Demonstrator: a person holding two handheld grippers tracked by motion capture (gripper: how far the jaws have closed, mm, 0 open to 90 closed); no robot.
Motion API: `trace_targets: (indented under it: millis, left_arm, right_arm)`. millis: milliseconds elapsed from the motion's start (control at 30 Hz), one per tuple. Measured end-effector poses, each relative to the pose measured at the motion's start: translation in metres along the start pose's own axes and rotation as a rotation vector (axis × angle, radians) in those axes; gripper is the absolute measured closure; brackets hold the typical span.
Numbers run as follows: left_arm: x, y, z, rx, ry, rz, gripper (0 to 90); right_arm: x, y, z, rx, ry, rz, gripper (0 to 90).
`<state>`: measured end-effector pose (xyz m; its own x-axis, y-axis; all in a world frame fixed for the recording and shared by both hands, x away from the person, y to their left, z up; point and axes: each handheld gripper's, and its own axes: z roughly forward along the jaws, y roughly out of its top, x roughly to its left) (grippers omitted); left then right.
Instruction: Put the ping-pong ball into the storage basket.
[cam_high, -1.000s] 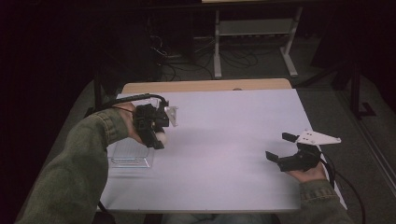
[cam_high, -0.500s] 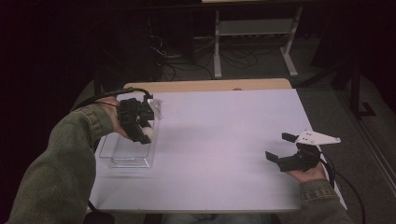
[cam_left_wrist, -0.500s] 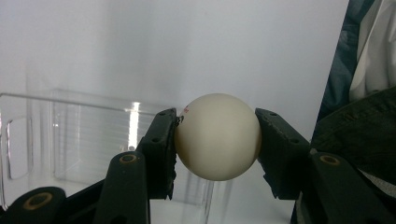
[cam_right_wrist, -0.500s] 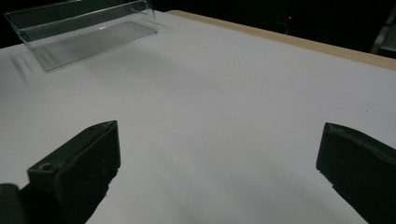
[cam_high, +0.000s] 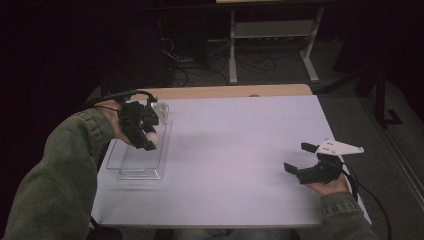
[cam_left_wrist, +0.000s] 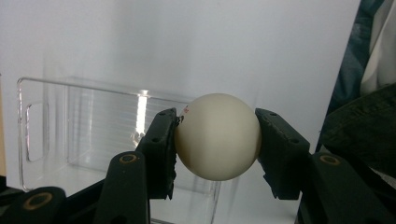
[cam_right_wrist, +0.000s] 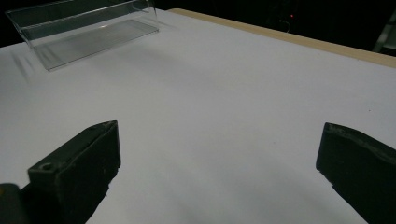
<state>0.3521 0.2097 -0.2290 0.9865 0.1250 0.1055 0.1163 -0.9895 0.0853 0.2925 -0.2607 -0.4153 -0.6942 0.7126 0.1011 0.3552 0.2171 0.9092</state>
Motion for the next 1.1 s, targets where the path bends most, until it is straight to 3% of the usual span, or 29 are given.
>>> trace_targets:
  millis: [600,633,800,1100]
  left_arm:
    - [0.011,-0.020,0.007,0.001,0.022,-0.019,51.2]
    - [0.012,-0.022,0.007,-0.001,0.021,-0.034,51.2]
    - [0.015,-0.026,0.012,0.021,0.026,-0.033,51.2]
    - [0.019,-0.034,0.019,0.005,0.031,-0.054,51.2]
  right_arm:
    - [0.000,0.000,0.001,0.005,0.000,0.001,0.0]
    - [0.001,0.000,0.000,0.005,0.001,0.001,0.0]
    - [0.001,0.000,0.000,0.005,0.003,-0.002,0.0]
    - [0.001,0.000,0.001,0.006,0.003,-0.002,0.0]
